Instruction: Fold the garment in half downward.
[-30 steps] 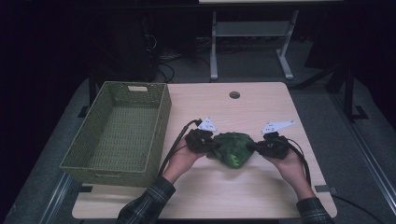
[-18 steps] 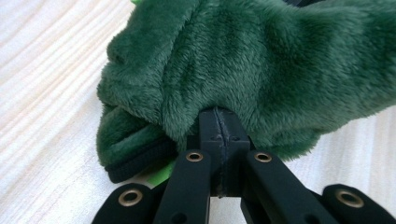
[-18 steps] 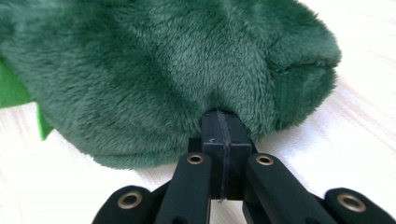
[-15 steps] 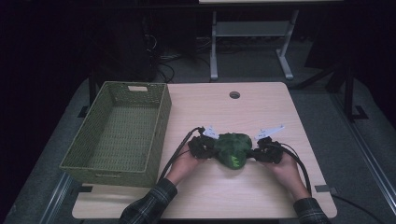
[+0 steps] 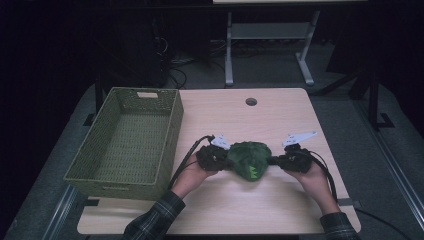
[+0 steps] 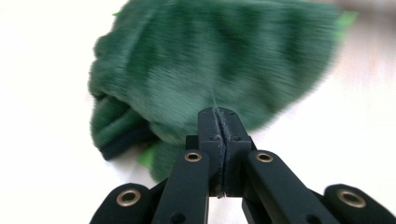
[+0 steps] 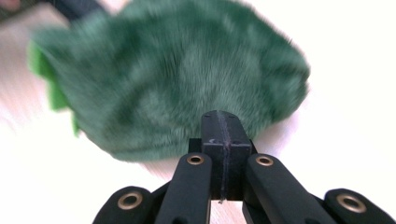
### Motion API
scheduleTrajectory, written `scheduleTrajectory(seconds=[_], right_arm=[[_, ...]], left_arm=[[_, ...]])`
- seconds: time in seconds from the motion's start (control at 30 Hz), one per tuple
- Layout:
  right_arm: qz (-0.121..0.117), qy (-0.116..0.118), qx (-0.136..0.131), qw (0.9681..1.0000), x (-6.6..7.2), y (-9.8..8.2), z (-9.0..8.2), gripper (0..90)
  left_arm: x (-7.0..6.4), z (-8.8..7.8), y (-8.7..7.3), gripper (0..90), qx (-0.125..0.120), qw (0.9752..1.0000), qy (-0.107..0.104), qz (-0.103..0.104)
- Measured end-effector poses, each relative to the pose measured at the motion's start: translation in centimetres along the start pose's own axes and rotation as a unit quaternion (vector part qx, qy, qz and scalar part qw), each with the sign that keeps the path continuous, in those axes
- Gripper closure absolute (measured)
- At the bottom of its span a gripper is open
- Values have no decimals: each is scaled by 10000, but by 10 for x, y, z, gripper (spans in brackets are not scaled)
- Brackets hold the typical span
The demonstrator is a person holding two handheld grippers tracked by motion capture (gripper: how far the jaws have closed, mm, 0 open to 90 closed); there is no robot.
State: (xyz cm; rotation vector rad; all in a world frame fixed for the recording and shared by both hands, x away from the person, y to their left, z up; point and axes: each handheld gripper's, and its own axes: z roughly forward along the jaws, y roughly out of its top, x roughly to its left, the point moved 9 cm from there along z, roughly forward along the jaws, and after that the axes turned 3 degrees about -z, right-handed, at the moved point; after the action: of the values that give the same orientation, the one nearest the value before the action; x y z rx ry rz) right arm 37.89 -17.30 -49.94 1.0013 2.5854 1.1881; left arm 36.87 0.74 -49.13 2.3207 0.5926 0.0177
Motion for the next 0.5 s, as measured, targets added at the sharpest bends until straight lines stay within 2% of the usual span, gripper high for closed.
scheduleTrajectory(seconds=[0.07,0.17,0.23,0.3,0.5], right_arm=[[-12,-54,-24,10000,-3,5,-5,900],[-21,-32,-203,9998,-8,17,-11,900],[-77,-138,-213,9996,-14,25,-11,900],[-53,-56,-274,9996,-17,35,-8,900],[-90,-96,-254,9996,-31,61,8,899]], left_arm=[[-7,-7,-1,891,-33,9999,-134,4],[-15,-13,-4,896,-96,9995,-287,-32],[-19,-13,-6,896,-120,9992,-383,-66],[-23,-11,-8,896,-106,9989,-445,-60],[-38,1,-11,897,-42,9981,-620,16]])
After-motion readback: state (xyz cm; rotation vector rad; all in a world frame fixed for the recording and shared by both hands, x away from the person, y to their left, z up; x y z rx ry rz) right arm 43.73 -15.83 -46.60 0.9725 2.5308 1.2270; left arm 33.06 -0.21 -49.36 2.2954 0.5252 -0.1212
